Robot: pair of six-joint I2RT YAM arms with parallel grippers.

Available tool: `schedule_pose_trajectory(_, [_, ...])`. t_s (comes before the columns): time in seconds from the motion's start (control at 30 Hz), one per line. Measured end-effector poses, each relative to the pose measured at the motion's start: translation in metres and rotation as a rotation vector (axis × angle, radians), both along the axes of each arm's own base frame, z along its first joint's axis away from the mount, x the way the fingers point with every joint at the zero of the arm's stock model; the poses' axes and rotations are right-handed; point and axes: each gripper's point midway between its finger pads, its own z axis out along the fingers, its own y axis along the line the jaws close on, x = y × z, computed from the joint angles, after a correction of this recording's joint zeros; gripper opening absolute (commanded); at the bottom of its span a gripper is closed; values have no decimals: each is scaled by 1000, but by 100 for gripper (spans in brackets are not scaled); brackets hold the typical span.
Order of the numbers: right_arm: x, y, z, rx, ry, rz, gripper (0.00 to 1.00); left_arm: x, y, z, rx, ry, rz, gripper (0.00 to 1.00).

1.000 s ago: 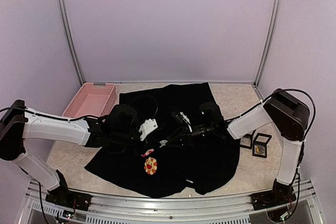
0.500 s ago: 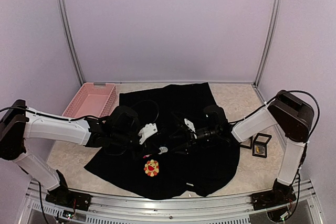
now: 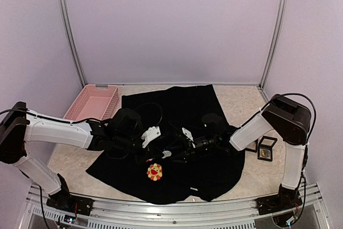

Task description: Pin the brooch onto the clothing

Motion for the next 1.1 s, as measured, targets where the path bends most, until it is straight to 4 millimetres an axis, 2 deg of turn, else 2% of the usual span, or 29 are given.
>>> schedule_pose_trajectory(0.27, [7, 8, 5, 15, 17, -8, 40, 1, 0, 0, 0, 0, 2, 0])
schedule_pose_trajectory(0.67, [13, 15, 4, -12, 117, -31, 39, 6, 4, -1, 7, -2, 21, 0])
schedule_pose_trajectory(1.1, [23, 15, 1, -59, 290, -98, 31, 12, 7, -3, 22, -17, 48, 0])
